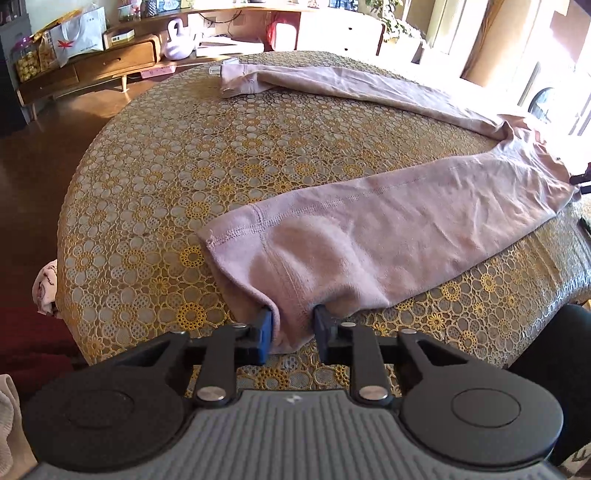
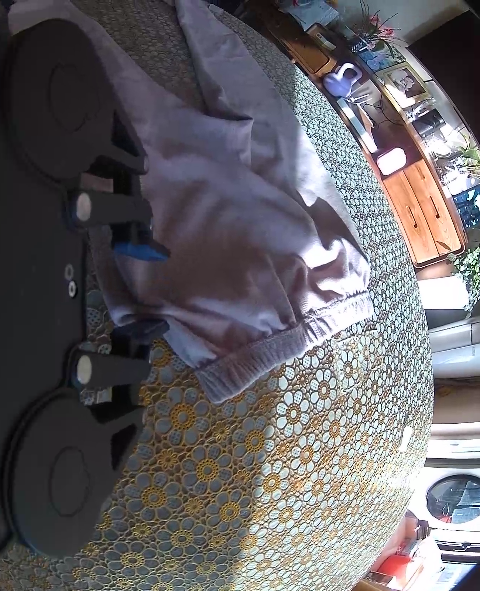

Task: Fold clothes
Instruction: 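Grasp the sweatshirt edge with the left gripper while the right gripper grasps the sweatpants waistband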

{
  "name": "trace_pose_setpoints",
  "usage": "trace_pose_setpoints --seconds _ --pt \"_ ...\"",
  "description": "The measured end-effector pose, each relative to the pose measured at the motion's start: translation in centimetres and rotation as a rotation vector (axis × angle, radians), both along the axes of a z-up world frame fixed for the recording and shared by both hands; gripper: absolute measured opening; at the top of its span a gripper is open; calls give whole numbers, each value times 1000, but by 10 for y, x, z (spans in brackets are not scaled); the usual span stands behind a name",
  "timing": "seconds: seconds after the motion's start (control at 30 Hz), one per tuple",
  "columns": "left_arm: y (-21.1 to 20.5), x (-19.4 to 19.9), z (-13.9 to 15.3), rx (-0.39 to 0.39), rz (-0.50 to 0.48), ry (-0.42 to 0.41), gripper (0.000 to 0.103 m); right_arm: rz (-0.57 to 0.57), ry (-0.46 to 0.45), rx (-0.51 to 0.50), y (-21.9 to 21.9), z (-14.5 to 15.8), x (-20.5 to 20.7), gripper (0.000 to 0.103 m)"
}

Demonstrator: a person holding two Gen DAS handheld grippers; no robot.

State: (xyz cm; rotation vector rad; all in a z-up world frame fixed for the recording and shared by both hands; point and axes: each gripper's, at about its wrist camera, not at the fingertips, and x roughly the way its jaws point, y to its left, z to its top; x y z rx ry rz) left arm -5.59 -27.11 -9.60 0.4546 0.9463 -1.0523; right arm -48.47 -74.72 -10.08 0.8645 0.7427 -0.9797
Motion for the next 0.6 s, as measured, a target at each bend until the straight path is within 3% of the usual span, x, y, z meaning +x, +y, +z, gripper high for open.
trace_pose_setpoints --seconds 0.17,0.47,0.6 --pt "3 4 2 -22 53 9 10 -20 -75 9 -2 4 -9 103" --pt "3 10 8 -57 98 14 9 -45 6 6 -2 -8 9 103" --pt "9 13 14 -79 121 6 8 -67 -13 -43 6 4 -3 103"
